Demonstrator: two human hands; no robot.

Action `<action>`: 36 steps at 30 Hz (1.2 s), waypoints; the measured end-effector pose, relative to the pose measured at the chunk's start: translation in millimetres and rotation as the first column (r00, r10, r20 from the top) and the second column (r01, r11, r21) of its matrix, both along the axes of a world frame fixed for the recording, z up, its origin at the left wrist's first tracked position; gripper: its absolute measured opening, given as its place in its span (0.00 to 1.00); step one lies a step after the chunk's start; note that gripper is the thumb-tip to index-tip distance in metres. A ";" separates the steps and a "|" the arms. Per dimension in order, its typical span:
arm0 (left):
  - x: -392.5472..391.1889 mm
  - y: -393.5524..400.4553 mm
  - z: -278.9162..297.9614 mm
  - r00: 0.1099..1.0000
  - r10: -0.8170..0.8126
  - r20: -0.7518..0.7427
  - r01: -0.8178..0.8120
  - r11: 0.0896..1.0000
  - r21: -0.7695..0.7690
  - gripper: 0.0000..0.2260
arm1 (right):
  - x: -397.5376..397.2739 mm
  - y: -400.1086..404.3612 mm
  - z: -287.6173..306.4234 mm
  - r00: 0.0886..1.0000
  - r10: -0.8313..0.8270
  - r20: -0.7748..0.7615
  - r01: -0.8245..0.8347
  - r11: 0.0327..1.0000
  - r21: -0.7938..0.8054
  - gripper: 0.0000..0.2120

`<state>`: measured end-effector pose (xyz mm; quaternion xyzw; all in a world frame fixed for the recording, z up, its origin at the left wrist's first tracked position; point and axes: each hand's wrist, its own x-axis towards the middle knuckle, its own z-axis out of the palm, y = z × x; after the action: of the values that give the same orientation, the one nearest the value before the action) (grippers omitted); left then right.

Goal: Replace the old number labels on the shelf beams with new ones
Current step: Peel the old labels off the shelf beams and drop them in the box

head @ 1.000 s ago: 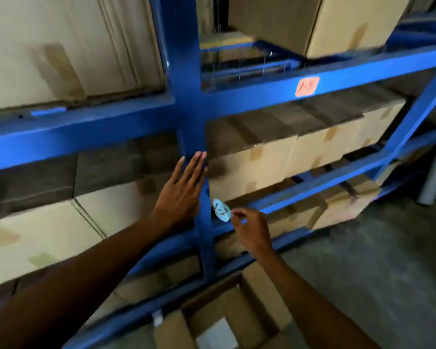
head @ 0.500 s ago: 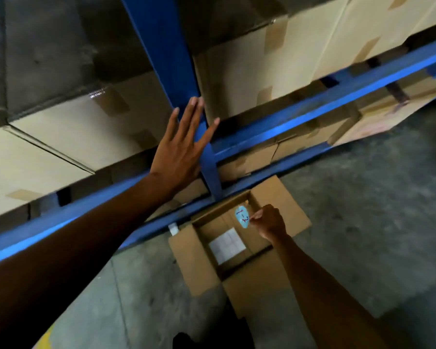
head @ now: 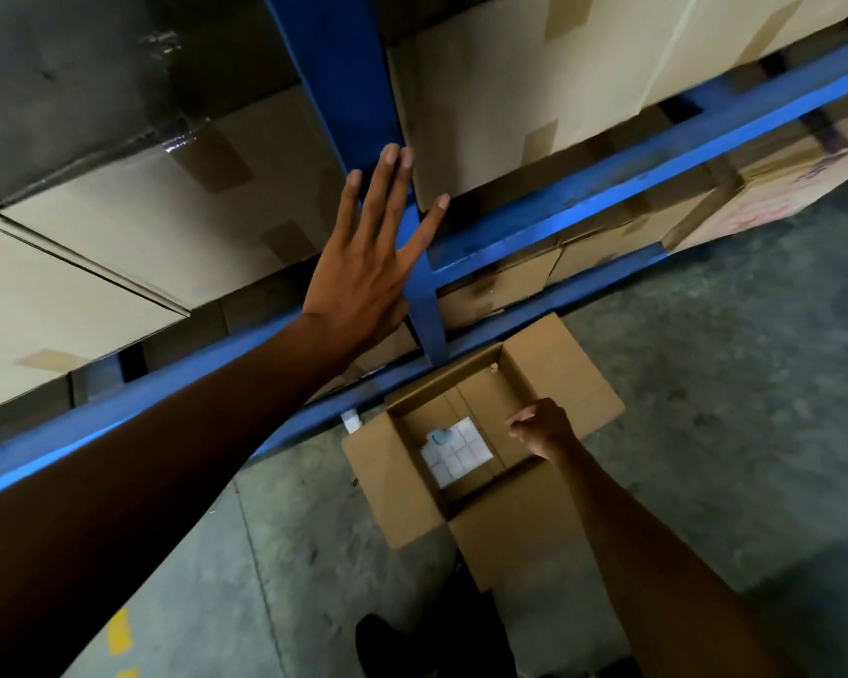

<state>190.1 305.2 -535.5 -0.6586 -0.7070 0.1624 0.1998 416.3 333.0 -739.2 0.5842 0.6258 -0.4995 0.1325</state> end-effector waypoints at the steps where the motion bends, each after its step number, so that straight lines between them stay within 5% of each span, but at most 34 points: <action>1: -0.9 -1.0 -2.0 1.000 -0.019 -0.009 0.019 1.000 0.011 0.45 | 1.2 -0.9 -1.6 1.000 -0.002 -0.002 0.002 1.000 -0.001 0.09; 8: -1.5 -4.7 4.9 0.999 -0.019 -0.047 0.017 0.999 -0.044 0.44 | -7.3 -12.4 12.8 1.000 -0.021 -0.019 0.022 0.999 0.036 0.10; 13: -8.4 -32.0 34.1 0.968 -0.045 0.249 0.075 0.991 -0.111 0.38 | -44.4 -22.3 59.8 0.978 -0.034 -0.206 0.072 0.981 0.181 0.11; 18: -47.5 -93.8 98.4 0.939 -0.144 0.312 0.104 0.984 0.142 0.35 | -116.8 -38.2 148.1 0.879 0.022 -0.476 0.201 0.889 0.411 0.06; 25: -144.7 -221.1 170.5 0.985 -0.148 0.092 0.105 0.924 0.367 0.33 | -230.4 -115.9 278.3 0.630 0.136 -0.764 0.453 0.735 0.504 0.06; 29: -193.9 -288.5 194.8 0.996 -0.089 0.010 0.076 0.897 0.436 0.35 | -287.3 -171.3 336.7 0.493 0.301 -0.816 0.593 0.570 0.569 0.07; 33: -238.8 -331.5 212.9 0.999 0.041 -0.029 -0.024 0.894 0.448 0.42 | -333.3 -209.1 369.3 0.577 0.363 -0.732 0.651 0.337 0.680 0.24; 36: -257.0 -340.8 216.5 0.997 0.049 -0.057 -0.024 0.927 0.374 0.48 | -356.5 -223.5 376.6 0.706 0.310 -0.637 0.588 0.244 0.771 0.26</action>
<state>-66.9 -35.6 -319.1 -0.5898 -0.7302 0.0503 0.3412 59.7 109.5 -362.6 0.3648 0.7296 -0.1977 -0.5436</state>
